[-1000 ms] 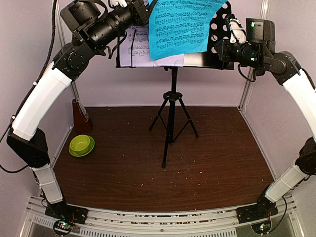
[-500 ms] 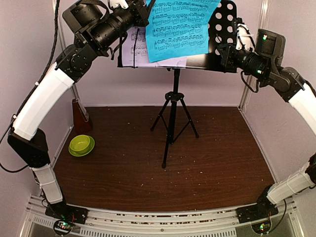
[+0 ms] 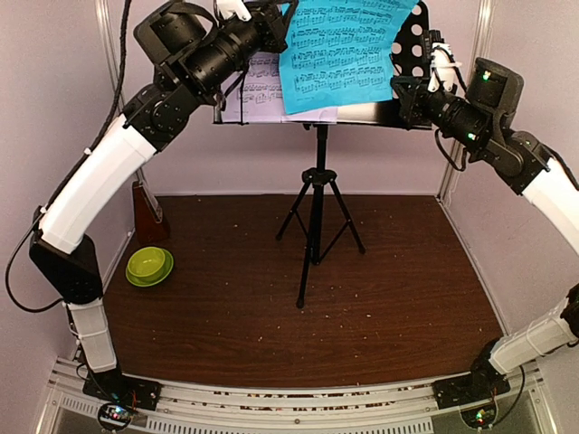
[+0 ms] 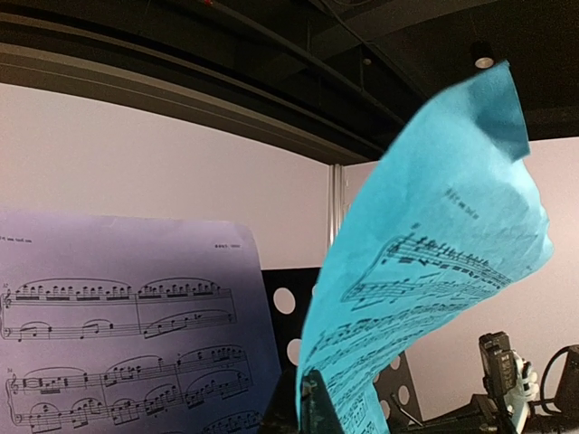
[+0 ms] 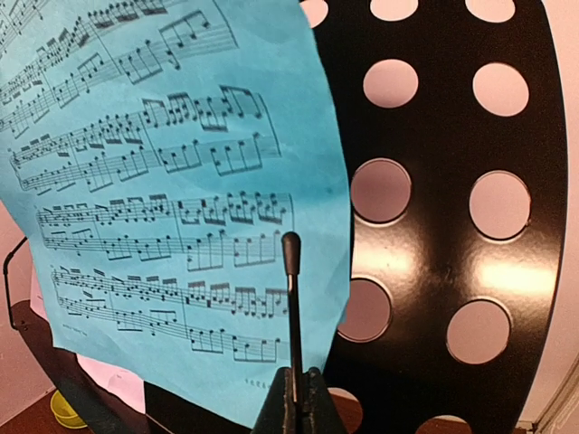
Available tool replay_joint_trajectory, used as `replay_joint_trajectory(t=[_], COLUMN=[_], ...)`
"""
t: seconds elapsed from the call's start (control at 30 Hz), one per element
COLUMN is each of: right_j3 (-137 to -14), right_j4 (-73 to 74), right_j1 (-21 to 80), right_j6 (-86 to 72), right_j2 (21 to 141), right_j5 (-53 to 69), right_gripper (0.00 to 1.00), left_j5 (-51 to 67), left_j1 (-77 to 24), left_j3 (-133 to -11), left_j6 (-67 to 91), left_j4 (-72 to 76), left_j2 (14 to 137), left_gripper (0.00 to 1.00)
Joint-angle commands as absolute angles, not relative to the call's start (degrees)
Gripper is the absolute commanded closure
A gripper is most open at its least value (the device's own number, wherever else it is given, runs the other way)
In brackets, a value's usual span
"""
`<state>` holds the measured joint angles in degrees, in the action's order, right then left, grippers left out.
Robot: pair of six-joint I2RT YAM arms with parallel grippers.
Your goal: Set up the instrument practice props
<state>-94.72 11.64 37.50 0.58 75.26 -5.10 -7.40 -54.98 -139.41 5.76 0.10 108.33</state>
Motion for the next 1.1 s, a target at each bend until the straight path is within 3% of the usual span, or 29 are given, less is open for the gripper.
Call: replay_joint_trajectory(t=[0.0, 0.27, 1.07], right_j3=[-93.2, -89.8, -87.6], right_j4=[1.9, -2.2, -5.3], right_j1=[37.3, 37.3, 37.2], right_j6=[3.3, 4.4, 6.0], right_j2=[74.4, 73.5, 72.8], right_j5=[-2.3, 0.5, 2.3], right_gripper=[1.0, 1.0, 1.0], left_j5=[-5.2, 3.9, 6.4], left_j1=[-53.5, -51.4, -50.5], left_j3=[-141.2, -143.1, -144.8], left_j6=[8.6, 14.1, 29.5], left_j4=[4.4, 7.9, 8.6], left_j2=[109.9, 113.2, 114.9], left_gripper=[1.0, 1.0, 1.0])
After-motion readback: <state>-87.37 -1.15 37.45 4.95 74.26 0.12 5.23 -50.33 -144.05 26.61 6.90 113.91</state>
